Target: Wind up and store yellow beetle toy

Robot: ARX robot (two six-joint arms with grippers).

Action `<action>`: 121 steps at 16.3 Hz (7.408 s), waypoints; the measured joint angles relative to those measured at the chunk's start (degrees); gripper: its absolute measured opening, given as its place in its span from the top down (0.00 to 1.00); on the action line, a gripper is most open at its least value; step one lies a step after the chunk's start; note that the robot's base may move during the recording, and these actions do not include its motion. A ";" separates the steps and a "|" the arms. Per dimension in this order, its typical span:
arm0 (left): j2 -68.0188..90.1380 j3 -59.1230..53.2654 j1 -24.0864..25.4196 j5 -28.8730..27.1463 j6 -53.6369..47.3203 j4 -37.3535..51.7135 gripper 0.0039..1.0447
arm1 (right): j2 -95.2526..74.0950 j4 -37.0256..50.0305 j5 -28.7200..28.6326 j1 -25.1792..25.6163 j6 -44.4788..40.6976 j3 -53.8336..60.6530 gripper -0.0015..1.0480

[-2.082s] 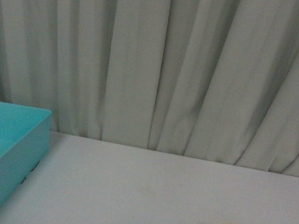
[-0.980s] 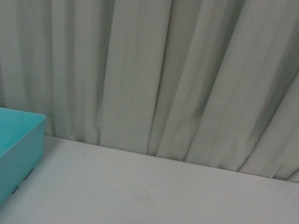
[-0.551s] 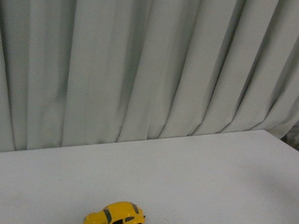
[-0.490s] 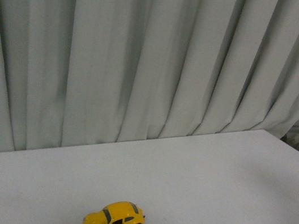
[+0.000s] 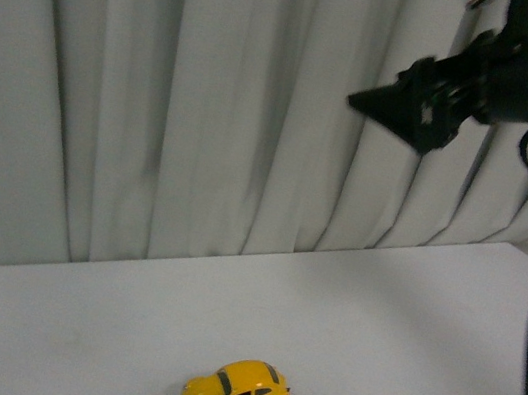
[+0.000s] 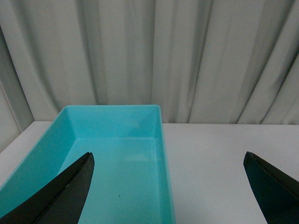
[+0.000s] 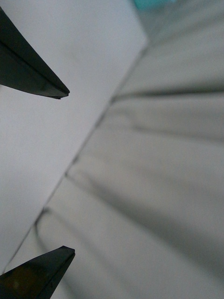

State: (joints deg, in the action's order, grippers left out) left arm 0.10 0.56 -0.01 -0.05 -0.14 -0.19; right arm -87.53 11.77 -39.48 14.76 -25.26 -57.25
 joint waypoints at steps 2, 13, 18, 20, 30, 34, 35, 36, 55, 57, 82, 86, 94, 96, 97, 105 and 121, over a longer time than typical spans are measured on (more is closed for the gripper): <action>0.00 0.00 0.00 0.00 0.00 0.00 0.06 | -9.40 -21.35 -8.35 -4.74 -19.58 -10.49 0.06; 0.00 0.00 0.00 0.00 0.00 0.00 0.06 | -30.75 -50.51 0.48 -7.67 -68.43 -24.90 0.06; 0.00 0.00 0.00 0.00 0.00 0.00 0.06 | -45.09 -59.87 4.00 -13.05 -73.85 -36.54 0.06; 0.00 0.00 0.00 0.00 0.00 0.00 0.06 | -45.07 -55.54 5.60 -14.43 -70.23 -32.96 0.06; 0.00 0.00 0.00 0.00 0.00 0.00 0.06 | -45.07 -54.36 7.13 -14.38 -67.10 -30.21 0.07; 0.00 0.00 0.00 0.00 0.00 0.00 0.06 | -45.07 -54.36 7.67 -14.36 -67.21 -30.21 0.14; 0.00 0.00 0.00 0.02 0.00 0.00 0.06 | -45.07 -54.38 7.78 -14.34 -67.23 -30.21 0.17; 0.00 0.00 0.00 0.00 0.00 0.00 0.06 | -45.07 -54.40 7.80 -14.34 -67.23 -30.21 0.20; 0.00 0.00 0.00 0.00 0.00 0.00 0.06 | -40.46 -50.66 6.43 -4.48 -68.30 -19.58 0.62; 0.00 0.00 0.00 0.00 0.00 0.00 0.06 | -38.77 -50.01 6.47 -2.99 -68.50 -16.55 0.62; 0.00 0.00 0.00 0.02 0.00 0.00 0.06 | -34.27 -53.05 12.70 5.16 -73.61 -8.28 0.06; 0.02 0.00 0.00 0.02 0.00 0.00 0.06 | -34.27 -52.68 12.94 5.18 -73.61 -8.28 0.06; 0.00 0.00 0.00 0.00 0.00 0.00 0.06 | -34.27 -52.48 13.22 5.18 -73.64 -8.28 0.06; 0.00 0.00 0.00 0.02 0.00 0.00 0.06 | -34.27 -53.18 13.22 5.03 -73.64 -8.81 0.06; 0.00 0.00 0.00 0.00 0.00 0.00 0.06 | -34.27 -53.46 13.22 4.68 -73.64 -9.29 0.06; 0.00 0.00 0.00 0.02 0.00 0.00 0.06 | -31.36 -56.94 10.73 0.85 -73.88 -16.68 0.06; 0.00 0.00 0.00 0.00 0.00 0.00 0.06 | 30.91 20.87 39.23 -15.06 22.32 31.61 0.98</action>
State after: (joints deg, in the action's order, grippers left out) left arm 0.10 0.56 -0.01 -0.05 -0.14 -0.19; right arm -56.62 32.64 -0.25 -0.30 -2.94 -25.65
